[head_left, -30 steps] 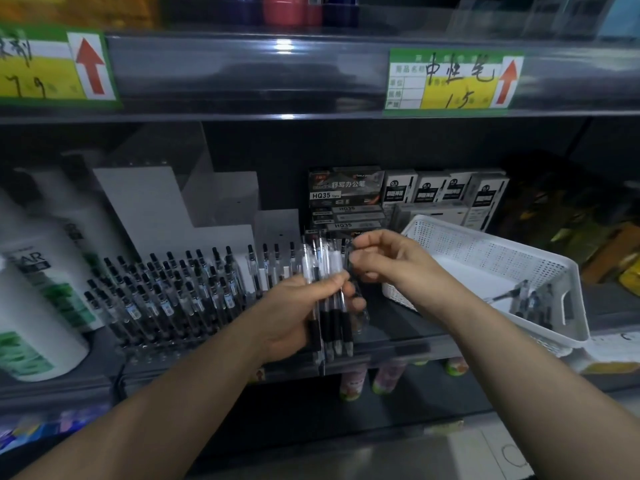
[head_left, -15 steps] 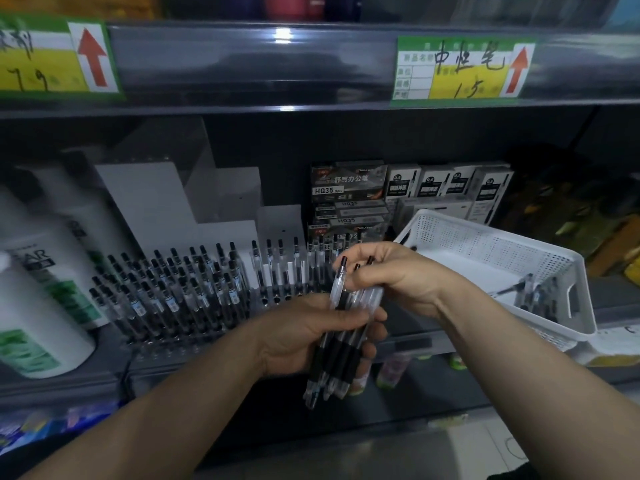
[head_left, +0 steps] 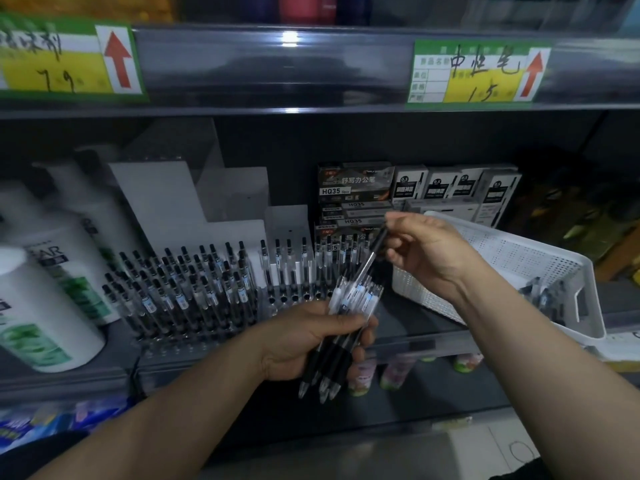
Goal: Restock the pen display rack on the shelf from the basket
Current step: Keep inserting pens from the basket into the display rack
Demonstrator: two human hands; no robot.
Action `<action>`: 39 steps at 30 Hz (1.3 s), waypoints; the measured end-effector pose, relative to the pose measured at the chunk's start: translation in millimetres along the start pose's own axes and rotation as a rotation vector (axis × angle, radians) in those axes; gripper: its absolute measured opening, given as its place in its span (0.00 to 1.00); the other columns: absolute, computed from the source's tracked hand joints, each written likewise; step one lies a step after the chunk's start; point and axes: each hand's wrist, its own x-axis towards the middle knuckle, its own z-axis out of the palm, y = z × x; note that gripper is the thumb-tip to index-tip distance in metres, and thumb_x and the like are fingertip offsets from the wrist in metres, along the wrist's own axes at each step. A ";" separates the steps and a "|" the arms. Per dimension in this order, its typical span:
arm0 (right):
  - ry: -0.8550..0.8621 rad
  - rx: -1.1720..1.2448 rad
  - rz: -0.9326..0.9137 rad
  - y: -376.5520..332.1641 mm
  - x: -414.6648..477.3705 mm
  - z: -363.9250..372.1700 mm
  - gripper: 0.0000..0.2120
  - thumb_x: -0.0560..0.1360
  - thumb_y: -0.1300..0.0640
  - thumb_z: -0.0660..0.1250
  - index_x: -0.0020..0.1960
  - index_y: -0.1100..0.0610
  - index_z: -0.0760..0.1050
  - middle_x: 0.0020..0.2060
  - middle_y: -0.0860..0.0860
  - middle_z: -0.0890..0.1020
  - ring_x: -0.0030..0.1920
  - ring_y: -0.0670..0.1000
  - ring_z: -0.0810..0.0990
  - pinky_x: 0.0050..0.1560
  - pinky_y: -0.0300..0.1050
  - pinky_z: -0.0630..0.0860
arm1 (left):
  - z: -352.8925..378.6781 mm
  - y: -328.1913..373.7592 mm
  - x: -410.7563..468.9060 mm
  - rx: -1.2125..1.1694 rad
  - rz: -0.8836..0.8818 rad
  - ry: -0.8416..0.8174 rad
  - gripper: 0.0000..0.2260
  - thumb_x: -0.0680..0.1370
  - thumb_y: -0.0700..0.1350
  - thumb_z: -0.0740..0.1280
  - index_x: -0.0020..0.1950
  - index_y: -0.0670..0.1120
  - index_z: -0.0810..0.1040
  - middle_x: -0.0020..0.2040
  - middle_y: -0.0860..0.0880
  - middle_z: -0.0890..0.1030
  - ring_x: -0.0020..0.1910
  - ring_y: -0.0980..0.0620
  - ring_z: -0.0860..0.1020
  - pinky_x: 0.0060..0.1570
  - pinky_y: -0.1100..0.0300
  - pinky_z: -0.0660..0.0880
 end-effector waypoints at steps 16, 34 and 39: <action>-0.072 -0.299 -0.241 0.8 -23.7 -8.6 0.14 0.71 0.78 0.62 0.38 0.61 0.73 0.28 0.54 0.78 0.30 0.50 0.80 0.39 0.42 0.81 | 2.5 14.8 6.9 -0.115 0.228 0.282 0.16 0.75 0.45 0.68 0.60 0.38 0.75 0.40 0.47 0.79 0.36 0.52 0.77 0.38 0.55 0.76; -0.277 -0.560 -0.005 15.0 -21.4 0.9 0.13 0.77 0.50 0.66 0.45 0.60 0.79 0.32 0.53 0.79 0.34 0.51 0.76 0.40 0.45 0.75 | 19.6 15.7 5.1 -0.124 0.199 0.226 0.07 0.78 0.39 0.65 0.55 0.38 0.77 0.44 0.44 0.82 0.44 0.47 0.83 0.51 0.47 0.81; -0.401 -0.320 0.210 19.3 -22.5 7.4 0.13 0.76 0.54 0.67 0.35 0.59 0.74 0.24 0.53 0.66 0.23 0.50 0.66 0.22 0.40 0.68 | 22.6 11.0 -0.6 -0.067 0.148 0.124 0.12 0.77 0.40 0.66 0.58 0.39 0.79 0.49 0.42 0.84 0.48 0.45 0.83 0.58 0.44 0.77</action>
